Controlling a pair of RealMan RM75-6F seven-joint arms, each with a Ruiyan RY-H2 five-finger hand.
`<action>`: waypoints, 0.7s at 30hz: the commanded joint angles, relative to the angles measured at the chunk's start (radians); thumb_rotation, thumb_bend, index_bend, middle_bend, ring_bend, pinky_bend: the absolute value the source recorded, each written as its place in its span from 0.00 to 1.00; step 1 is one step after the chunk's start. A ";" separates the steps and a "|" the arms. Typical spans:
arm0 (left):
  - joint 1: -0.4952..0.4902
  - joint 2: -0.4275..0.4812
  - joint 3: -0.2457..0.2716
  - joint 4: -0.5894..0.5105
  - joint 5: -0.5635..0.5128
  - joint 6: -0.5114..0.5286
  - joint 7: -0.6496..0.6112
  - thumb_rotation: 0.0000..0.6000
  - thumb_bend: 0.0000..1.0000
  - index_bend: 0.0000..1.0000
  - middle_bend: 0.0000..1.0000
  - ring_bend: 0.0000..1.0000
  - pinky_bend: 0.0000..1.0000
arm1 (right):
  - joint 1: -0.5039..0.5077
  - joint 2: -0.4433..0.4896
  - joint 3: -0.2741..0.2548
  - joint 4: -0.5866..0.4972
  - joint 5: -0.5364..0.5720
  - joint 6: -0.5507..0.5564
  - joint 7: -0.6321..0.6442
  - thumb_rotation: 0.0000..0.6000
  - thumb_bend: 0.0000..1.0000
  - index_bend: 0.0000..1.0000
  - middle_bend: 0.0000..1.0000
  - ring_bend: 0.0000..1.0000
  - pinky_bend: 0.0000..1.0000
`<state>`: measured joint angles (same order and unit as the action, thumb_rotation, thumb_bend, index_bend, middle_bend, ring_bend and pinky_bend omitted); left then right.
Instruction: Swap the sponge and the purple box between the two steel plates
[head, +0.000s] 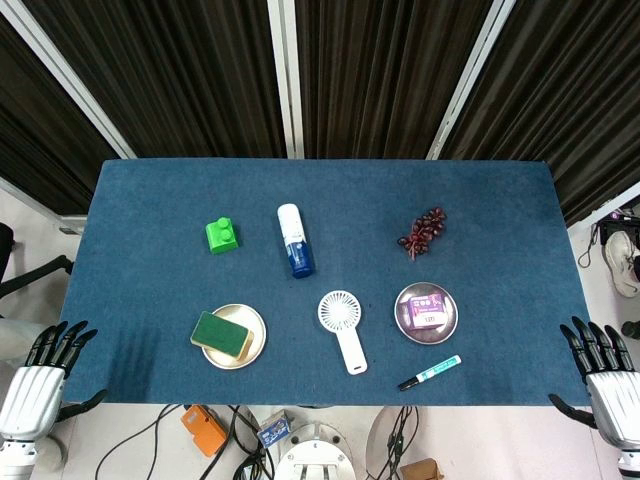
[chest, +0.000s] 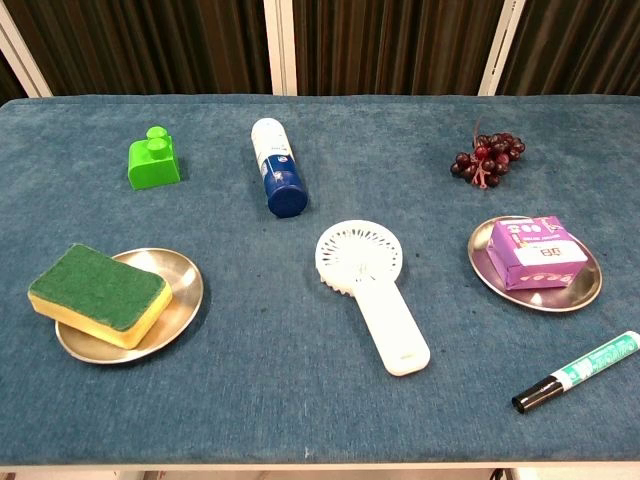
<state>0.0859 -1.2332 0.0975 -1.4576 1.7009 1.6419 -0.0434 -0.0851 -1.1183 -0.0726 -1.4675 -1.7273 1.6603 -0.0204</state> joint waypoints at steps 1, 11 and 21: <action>0.000 -0.001 0.001 0.000 0.001 0.000 0.001 1.00 0.08 0.15 0.08 0.00 0.07 | 0.000 0.000 -0.001 0.001 -0.002 0.000 0.000 0.93 0.21 0.00 0.00 0.00 0.00; -0.003 0.005 -0.001 -0.008 0.000 0.002 0.002 1.00 0.08 0.15 0.08 0.00 0.07 | 0.102 0.000 0.030 -0.055 0.022 -0.158 -0.032 0.94 0.21 0.00 0.00 0.00 0.00; -0.010 0.025 -0.017 -0.016 -0.038 -0.016 -0.039 1.00 0.08 0.15 0.08 0.00 0.07 | 0.370 -0.031 0.167 -0.288 0.174 -0.536 -0.335 0.93 0.21 0.00 0.00 0.00 0.00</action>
<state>0.0769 -1.2098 0.0823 -1.4716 1.6645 1.6279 -0.0799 0.1813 -1.1226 0.0348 -1.6800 -1.6353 1.2579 -0.2447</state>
